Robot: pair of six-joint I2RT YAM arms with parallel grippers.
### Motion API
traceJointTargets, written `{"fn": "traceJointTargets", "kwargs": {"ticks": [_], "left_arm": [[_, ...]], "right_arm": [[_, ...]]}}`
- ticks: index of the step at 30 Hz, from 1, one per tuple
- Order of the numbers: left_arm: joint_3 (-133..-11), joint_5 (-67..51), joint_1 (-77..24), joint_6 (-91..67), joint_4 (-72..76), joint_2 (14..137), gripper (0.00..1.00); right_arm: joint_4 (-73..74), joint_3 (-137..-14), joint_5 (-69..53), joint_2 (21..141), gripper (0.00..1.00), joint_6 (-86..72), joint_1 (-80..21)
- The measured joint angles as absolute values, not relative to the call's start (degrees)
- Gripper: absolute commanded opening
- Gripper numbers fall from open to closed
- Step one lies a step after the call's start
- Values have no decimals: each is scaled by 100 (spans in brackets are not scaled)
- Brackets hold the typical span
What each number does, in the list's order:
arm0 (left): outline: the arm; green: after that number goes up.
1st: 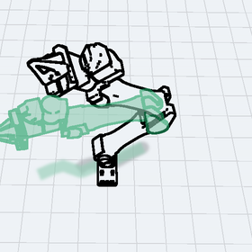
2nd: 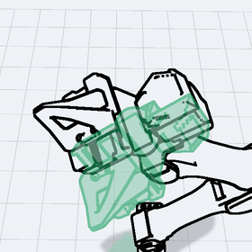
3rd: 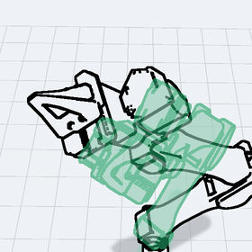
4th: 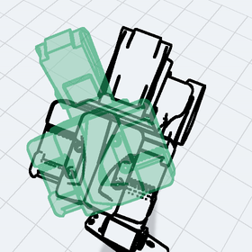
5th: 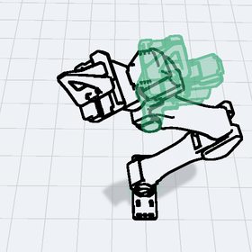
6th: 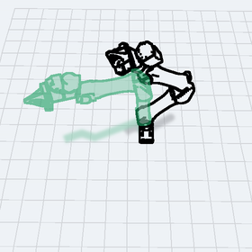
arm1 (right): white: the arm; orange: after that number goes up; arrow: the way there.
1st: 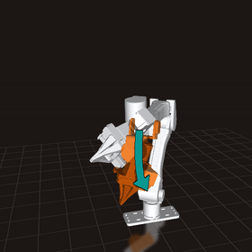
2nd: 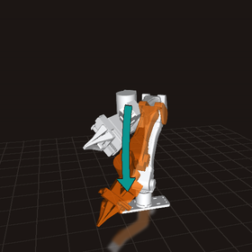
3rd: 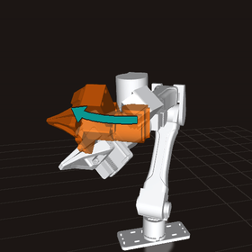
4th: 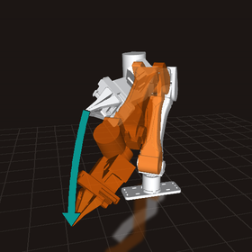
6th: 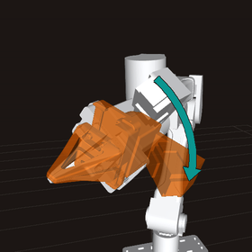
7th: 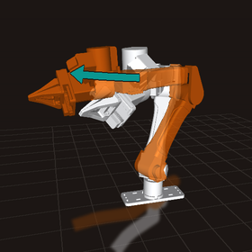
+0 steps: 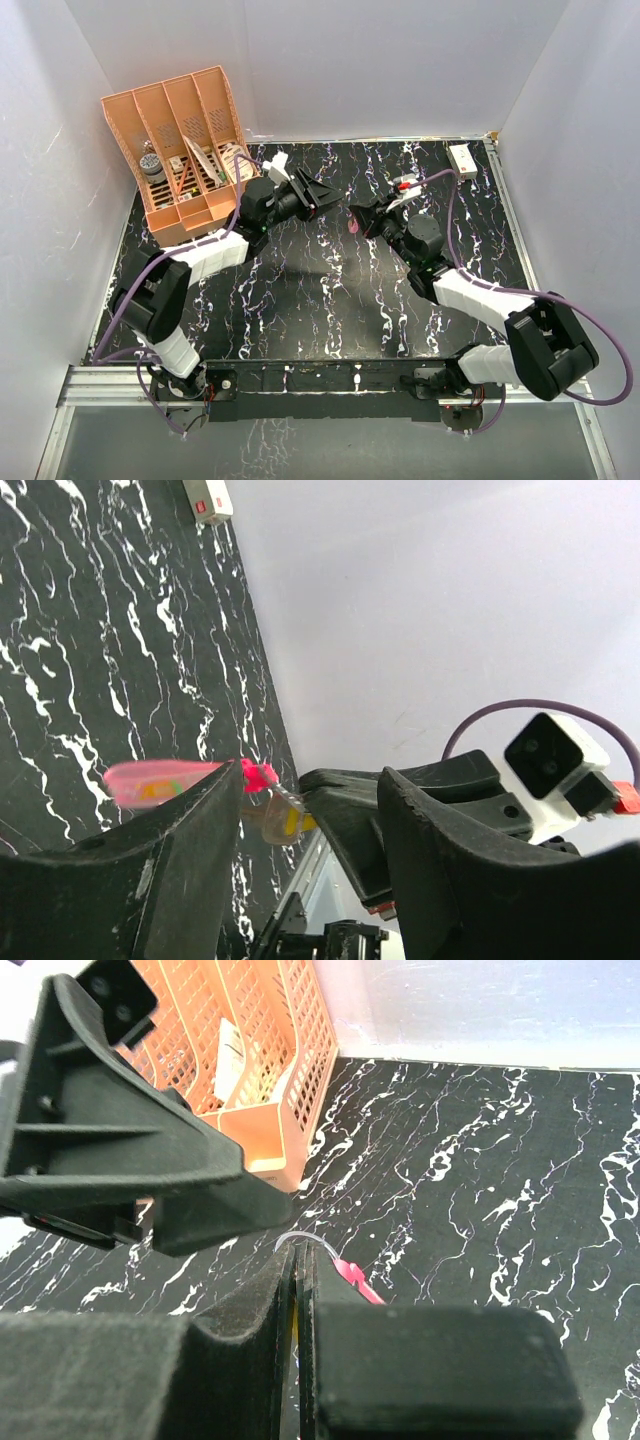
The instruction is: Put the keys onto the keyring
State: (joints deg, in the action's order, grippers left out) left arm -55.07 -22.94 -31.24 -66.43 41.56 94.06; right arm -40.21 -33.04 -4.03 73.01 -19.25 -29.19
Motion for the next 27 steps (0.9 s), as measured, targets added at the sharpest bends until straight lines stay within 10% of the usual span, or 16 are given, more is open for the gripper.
{"fn": "traceJointTargets", "kwargs": {"ticks": [27], "left_arm": [[-5426,-2593,-3127,-7459,4674,9819,43]], "right_arm": [[-4827,-3293,-279,7706,0,-1616,-2961]]}}
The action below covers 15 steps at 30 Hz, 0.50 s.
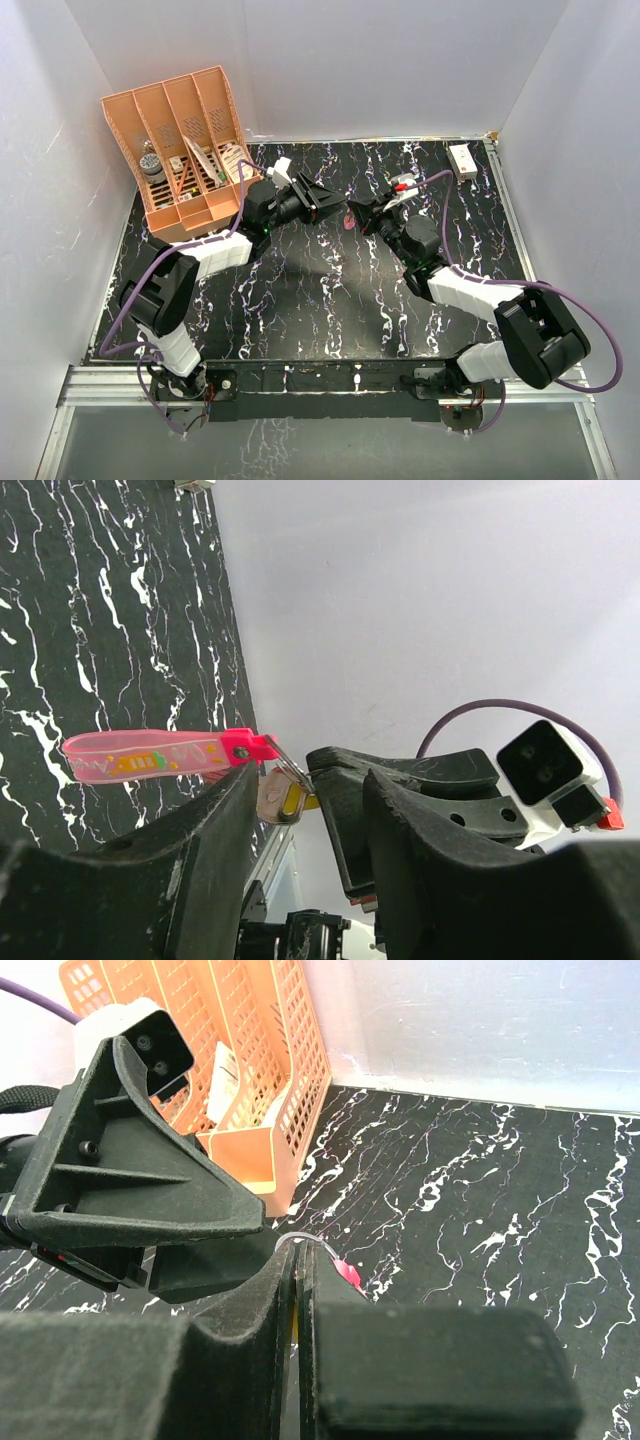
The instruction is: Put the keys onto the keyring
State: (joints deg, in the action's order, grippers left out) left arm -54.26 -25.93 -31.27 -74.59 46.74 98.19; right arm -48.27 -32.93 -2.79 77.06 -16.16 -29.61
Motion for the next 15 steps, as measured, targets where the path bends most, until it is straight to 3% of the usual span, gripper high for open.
{"fn": "traceJointTargets", "kwargs": {"ticks": [15], "left_arm": [[-5424,-2620,-3127,-7572,4969,9970,34]], "right_arm": [[-4866,-3291,-320,7736,0,-1616,-3020]]}}
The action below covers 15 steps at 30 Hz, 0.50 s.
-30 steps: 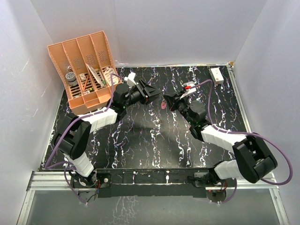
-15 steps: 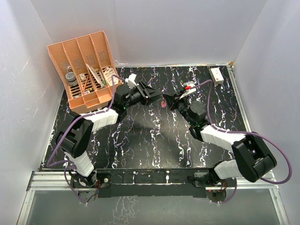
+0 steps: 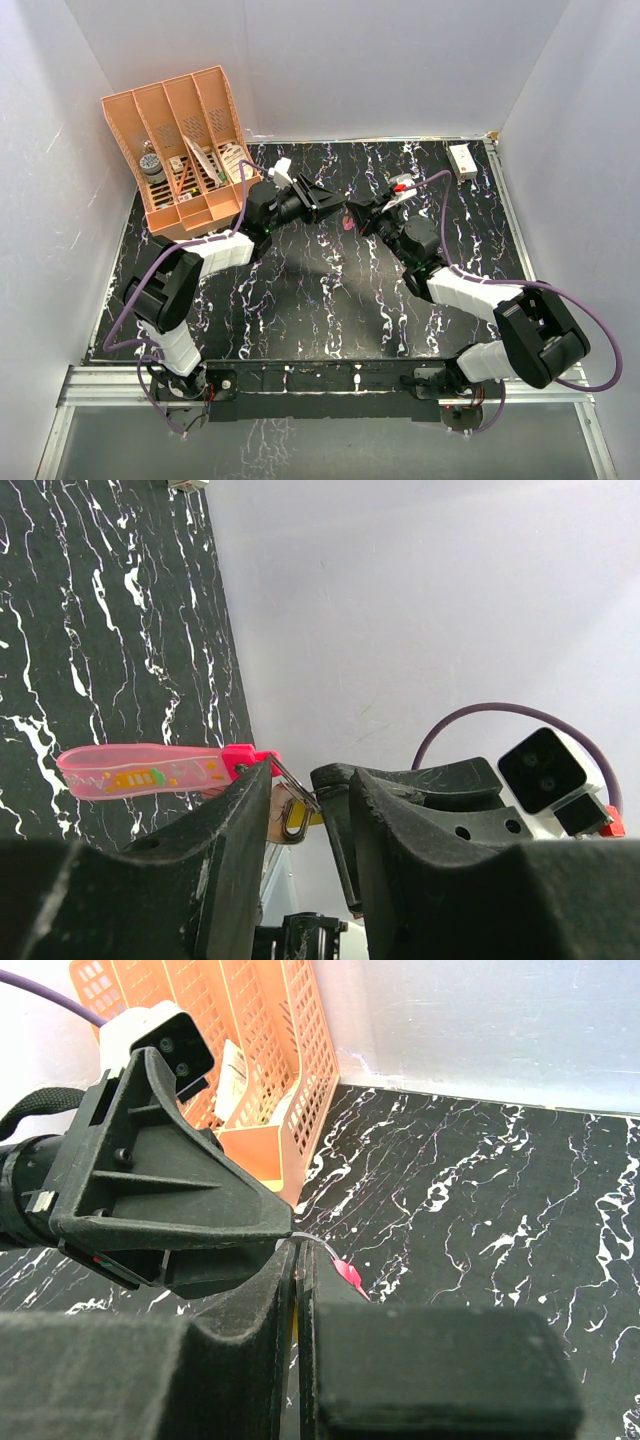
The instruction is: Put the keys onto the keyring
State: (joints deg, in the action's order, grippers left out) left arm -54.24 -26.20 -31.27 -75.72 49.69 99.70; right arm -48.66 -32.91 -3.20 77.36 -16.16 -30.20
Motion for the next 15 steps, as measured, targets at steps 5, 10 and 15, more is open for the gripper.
{"fn": "traceJointTargets", "kwargs": {"ticks": [5,10,15], "left_arm": [[-5424,-2622,-3133,-7640,5028,10009,22],[-5424,-2639,-3133,-7703,5111,10009,0],[-5356,-2635,-3129,-7719,5190,10012,0]], "right_arm": [[-4864,-3288,-336,7736,0,-1619,-3044],[-4864,-3288,-336,7736,0,-1619,-3072],[-4917,-3288,-316,7736,0,-1621,-3074]]}}
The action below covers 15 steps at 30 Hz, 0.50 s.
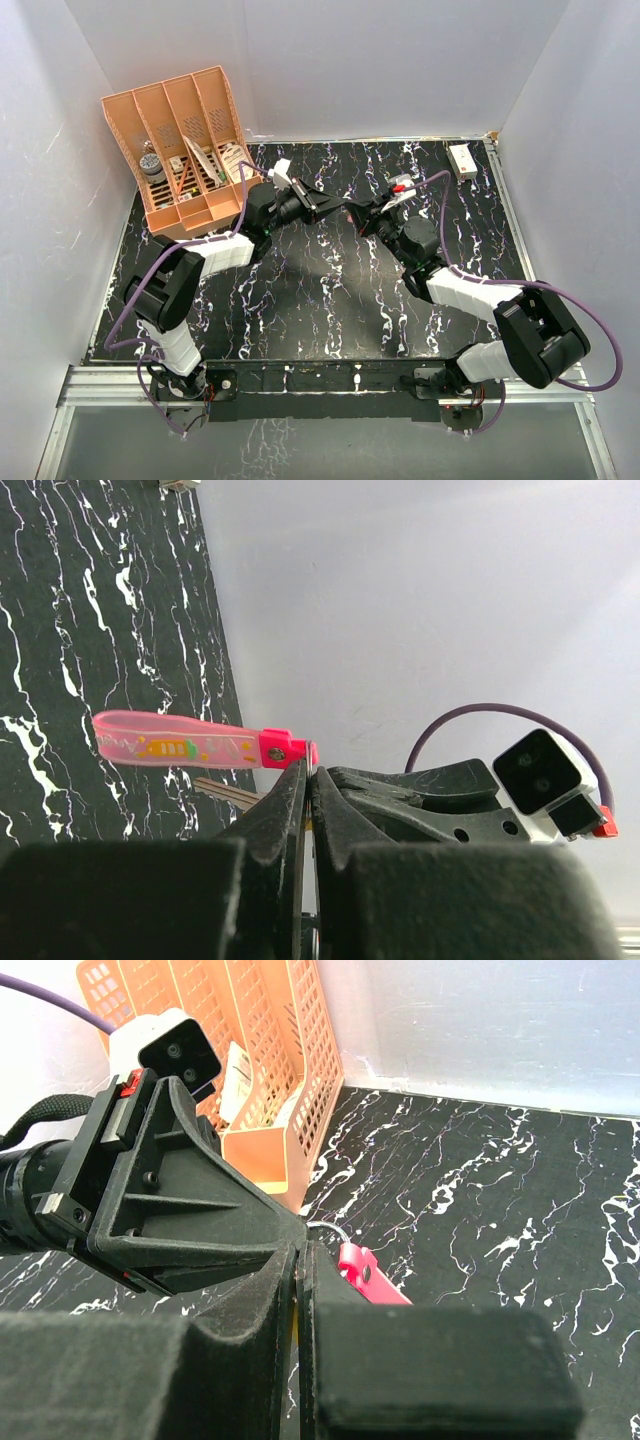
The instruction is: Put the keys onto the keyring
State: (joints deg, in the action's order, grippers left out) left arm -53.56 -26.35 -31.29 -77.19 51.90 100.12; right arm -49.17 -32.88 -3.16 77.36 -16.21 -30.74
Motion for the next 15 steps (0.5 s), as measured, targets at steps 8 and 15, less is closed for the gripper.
{"fn": "traceJointTargets", "kwargs": {"ticks": [8,15], "left_arm": [[-5249,-2657,-3127,-7870,5594,10165,0],[-5127,-2882,-3096,-8134,6180,10372,0]], "right_arm": [[-4858,-3288,-178,7732,0,-1680,-3076],[-4637,-3288,21,7627,0,-1684,-3081]]}}
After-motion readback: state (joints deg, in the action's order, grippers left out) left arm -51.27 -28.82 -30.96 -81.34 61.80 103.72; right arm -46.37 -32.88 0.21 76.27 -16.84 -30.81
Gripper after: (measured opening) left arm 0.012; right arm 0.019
